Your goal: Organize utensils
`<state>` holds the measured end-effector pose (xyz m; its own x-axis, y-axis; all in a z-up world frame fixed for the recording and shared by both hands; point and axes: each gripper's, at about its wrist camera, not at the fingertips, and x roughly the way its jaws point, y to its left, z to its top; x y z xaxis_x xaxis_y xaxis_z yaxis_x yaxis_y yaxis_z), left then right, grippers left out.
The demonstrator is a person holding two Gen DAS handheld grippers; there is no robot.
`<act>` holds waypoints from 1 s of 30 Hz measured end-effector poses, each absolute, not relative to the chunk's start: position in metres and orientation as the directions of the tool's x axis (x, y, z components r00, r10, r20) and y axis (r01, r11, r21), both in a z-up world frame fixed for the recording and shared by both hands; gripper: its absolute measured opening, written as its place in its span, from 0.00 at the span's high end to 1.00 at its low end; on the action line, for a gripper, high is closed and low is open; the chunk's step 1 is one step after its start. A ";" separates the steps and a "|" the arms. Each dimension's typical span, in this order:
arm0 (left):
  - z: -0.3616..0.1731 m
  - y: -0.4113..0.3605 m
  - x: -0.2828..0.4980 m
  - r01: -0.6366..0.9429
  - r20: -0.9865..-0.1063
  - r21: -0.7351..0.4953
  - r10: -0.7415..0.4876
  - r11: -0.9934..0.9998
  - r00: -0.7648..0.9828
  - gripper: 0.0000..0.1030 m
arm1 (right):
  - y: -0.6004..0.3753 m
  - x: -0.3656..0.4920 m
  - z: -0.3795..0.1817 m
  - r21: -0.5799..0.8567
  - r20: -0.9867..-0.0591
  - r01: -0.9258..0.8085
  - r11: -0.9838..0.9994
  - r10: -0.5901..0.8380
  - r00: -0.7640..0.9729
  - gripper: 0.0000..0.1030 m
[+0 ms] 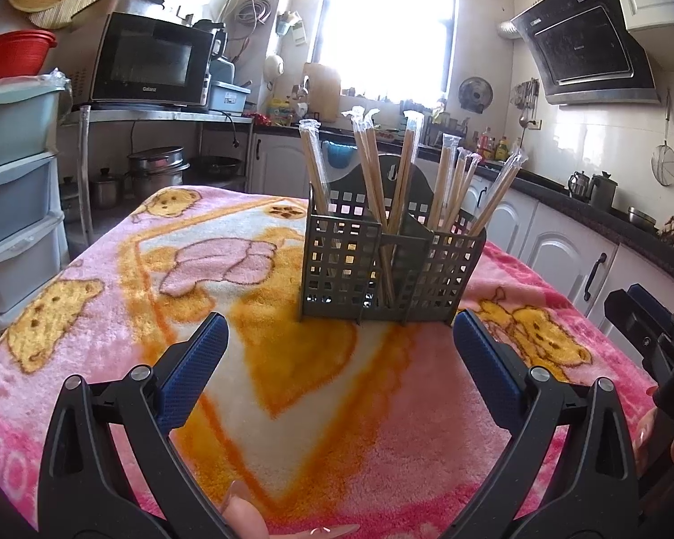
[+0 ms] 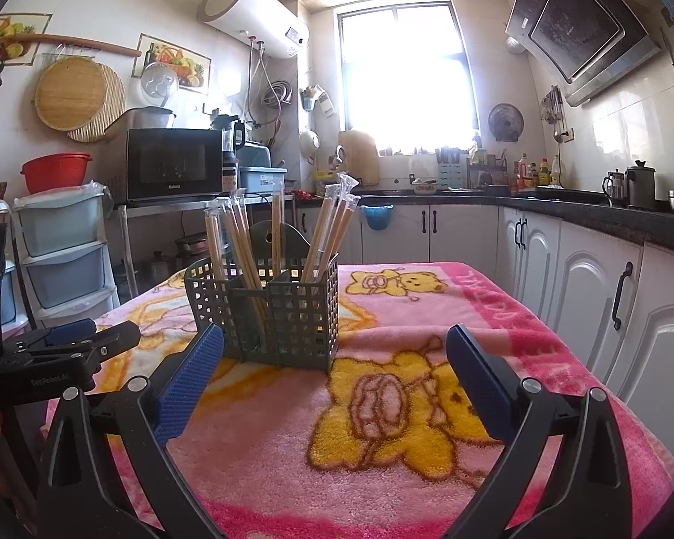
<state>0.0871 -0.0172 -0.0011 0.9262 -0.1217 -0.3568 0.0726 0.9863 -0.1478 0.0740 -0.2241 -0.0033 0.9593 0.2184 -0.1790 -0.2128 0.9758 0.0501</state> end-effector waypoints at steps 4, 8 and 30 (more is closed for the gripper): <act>0.000 -0.017 0.085 0.073 -0.351 -0.148 -0.121 0.986 0.929 0.10 | -0.224 0.074 -0.003 0.047 -0.178 -0.213 0.976 0.218 0.960 0.06; 0.000 -0.017 0.085 0.074 -0.349 -0.148 -0.122 0.986 0.929 0.10 | -0.223 0.075 -0.004 0.041 -0.182 -0.216 0.976 0.220 0.958 0.06; 0.000 -0.015 0.085 0.067 -0.353 -0.155 -0.119 0.986 0.928 0.10 | -0.224 0.075 -0.004 0.041 -0.182 -0.214 0.976 0.217 0.959 0.06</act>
